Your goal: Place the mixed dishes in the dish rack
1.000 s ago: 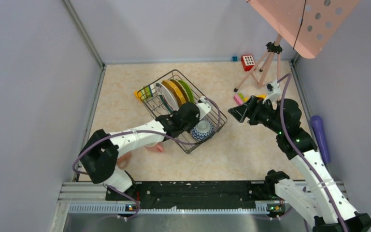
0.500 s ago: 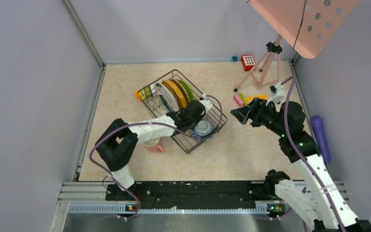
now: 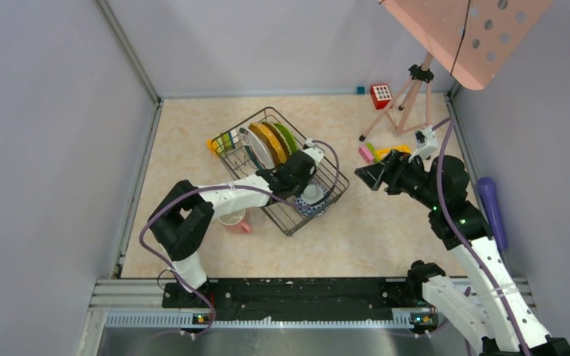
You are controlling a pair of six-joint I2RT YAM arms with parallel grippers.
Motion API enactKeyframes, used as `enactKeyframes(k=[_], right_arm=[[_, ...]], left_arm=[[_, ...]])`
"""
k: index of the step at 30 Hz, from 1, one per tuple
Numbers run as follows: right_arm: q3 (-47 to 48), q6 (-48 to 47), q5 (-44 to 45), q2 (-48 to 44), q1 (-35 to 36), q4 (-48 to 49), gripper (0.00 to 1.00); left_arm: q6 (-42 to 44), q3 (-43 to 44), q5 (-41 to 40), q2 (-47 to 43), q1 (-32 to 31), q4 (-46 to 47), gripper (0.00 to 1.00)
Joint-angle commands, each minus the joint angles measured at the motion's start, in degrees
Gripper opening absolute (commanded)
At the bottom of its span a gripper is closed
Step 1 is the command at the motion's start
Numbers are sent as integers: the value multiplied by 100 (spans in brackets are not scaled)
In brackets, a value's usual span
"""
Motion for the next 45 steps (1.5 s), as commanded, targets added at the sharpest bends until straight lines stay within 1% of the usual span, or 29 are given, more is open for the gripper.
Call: enactKeyframes(k=[1,5,9,13,15,17,19,20,21,23,26,27,29,31,33,36,39,42,45], right_arm=[[131,6,-20,-60,-65,69,75],[131,11,-12,-70,-65,41,75],[135,-2,-28,4,-66,-40,75],[129,-28,-25,18,-66,-57,75],[122,-41,-29,34,-59,-56,75],[90,-57,-64,48,-67,-35,75],[39,-47,-99,61,-65,14,75],[16,-43,-128,61,-62,39,75],[-14,-41,-155,64,-61,69,75],[-71,-27,-189,74,-66,128,75],[-117,-1,-297,85,-73,234,75],[-119,19,-340,99,-71,262,75],[-107,47,-445,140,-75,308,75],[-93,81,-556,186,-76,337,75],[-93,106,-642,240,-75,360,75],[-114,157,-753,303,-76,406,75],[-112,195,-794,387,-73,414,75],[-111,206,-869,439,-71,431,75],[-75,210,-943,478,-74,422,75]], left_arm=[[-188,278,28,-286,-1,60,47],[-308,463,237,-509,4,-477,46],[-541,706,497,-846,-7,-1322,51],[-733,640,658,-1497,-12,-2096,55],[-1005,571,363,-1842,-5,-2487,55],[-1572,518,-146,-2160,29,-2931,55],[-2138,538,-536,-2447,137,-3633,54],[-2653,579,-804,-2570,263,-3940,52],[-2951,608,-800,-2686,433,-4244,53],[-3309,424,-519,-3084,970,-4413,56],[-3346,-319,438,-3793,2022,-3920,62],[-3354,-556,513,-4014,2324,-3765,64],[-3647,-920,225,-4405,2792,-3639,65],[-4137,-1038,18,-4555,3251,-3821,65],[-4444,-1002,-67,-4480,3515,-4178,65],[-4838,-940,-410,-4220,3779,-4823,65],[-5130,-1087,-592,-4051,4241,-5061,66],[-5306,-1286,-613,-3941,4888,-5098,73],[-5389,-1370,-518,-3795,5292,-5129,93]])
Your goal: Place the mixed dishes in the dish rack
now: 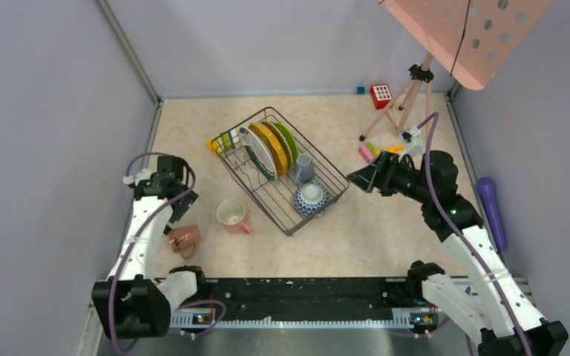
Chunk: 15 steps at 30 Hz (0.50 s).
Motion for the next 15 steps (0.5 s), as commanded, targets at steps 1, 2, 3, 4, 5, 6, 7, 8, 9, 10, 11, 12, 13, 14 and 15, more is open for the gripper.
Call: enactKeyframes(k=[1,2,3,4,5,6,7,8,9,10,11,12,13,14,15], right_arm=[[81,32,-205,47,-65,245,75],[106,21,-223,73,-64,228,75],[139,10,-249,104,-59,202,75],[163,-2,-275,119,-64,186,75],[188,-10,-299,143,-58,180,75],[206,-14,-315,161,-60,174,75],[217,-12,-330,179,-63,171,75],[221,-9,-354,192,-65,186,75],[222,6,-372,205,-64,195,75],[230,24,-398,217,-64,204,75],[236,39,-424,229,-65,206,75],[240,47,-447,238,-64,209,75],[247,57,-458,236,-64,199,75],[249,64,-459,221,-59,188,75],[249,68,-452,211,-62,176,75]], left_arm=[[-419,-132,-159,149,478,-255,97],[-438,-144,-223,157,486,-275,98],[-478,-143,-313,136,494,-309,98],[-480,-163,-417,89,491,-313,98],[-479,-187,-508,36,514,-312,98],[-472,-214,-527,-25,588,-298,98],[-466,-247,-469,-75,687,-279,98],[-432,-289,-344,-123,837,-225,98],[-375,-348,-142,-167,1037,-140,98],[-305,-422,53,-200,1337,-34,98],[-227,-494,258,-214,1544,66,98],[-162,-552,380,-235,1678,170,98],[-136,-572,421,-232,1743,205,98],[-84,-565,473,-217,1771,257,98],[-38,-575,551,-188,1784,317,98]])
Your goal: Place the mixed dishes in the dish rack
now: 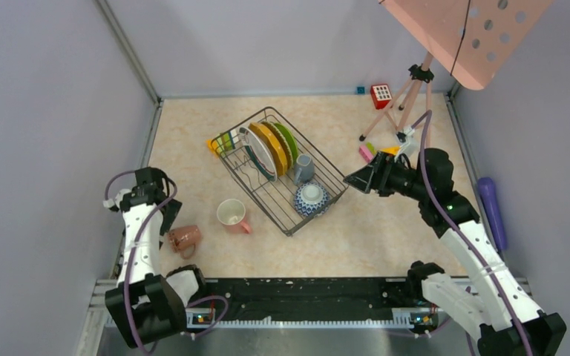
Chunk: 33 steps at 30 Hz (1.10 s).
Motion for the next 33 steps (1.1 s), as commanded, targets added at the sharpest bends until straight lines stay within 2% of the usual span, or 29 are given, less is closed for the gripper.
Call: enactKeyframes(k=[1,4,8,13,18,19,20,23,24,29,33], right_arm=[[247,69,-123,-50,-65,172,75],[230,135,-122,-104,-59,183,75],[212,216,-120,-164,-65,212,75],[225,259,-129,-161,-63,208,74],[246,311,-138,-101,-63,241,74],[240,326,-147,-100,-62,259,74],[238,354,-149,-98,-61,279,74],[238,397,-157,-111,-64,305,73],[230,404,-158,-125,-62,316,73],[163,463,-125,-227,-64,320,73],[112,495,-202,-223,-60,367,73]], left_arm=[[241,-103,531,-3,178,410,98],[280,-218,907,253,239,568,98],[204,-318,1225,409,303,806,88],[135,-456,1539,782,333,1093,84],[90,-586,1819,795,333,1281,66],[107,-567,1921,812,333,1269,62],[123,-535,2015,843,332,1257,51],[137,-608,2278,976,333,1418,10],[123,-642,2475,1044,333,1473,2],[267,-674,3121,1254,333,1729,0],[400,-623,3384,931,333,1683,0]])
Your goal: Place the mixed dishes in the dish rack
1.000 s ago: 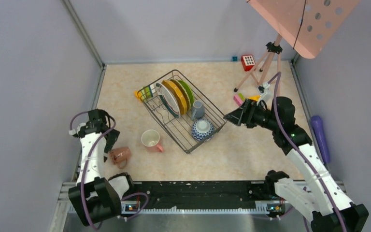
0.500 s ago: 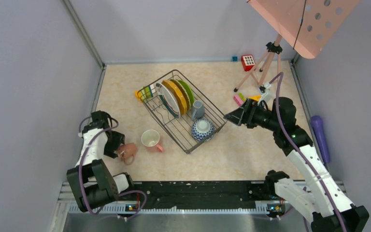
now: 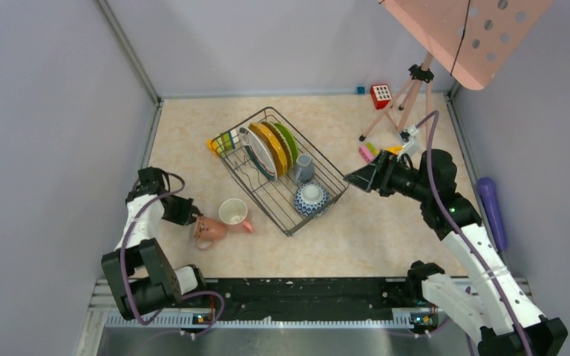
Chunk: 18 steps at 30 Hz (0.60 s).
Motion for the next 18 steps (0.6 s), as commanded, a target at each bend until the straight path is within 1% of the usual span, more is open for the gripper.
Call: enactKeyframes(k=[1,11,13,16,18], right_arm=[[92,78,-155,-92,-56,294,73],[-25,224,-338,109,102,686,73],[115,-18,-297,275,359,571,73],[401,-380,-34,670,887,208,72],[360,-352,-11,786,1250,462,72]], left_arm=[[369,-98,97,-271,7,143,0],[816,749,276,-1263,3,-842,0],[910,884,436,-1550,3,-786,0],[929,820,615,-2122,1,-416,0],[771,714,778,-2463,3,-89,0]])
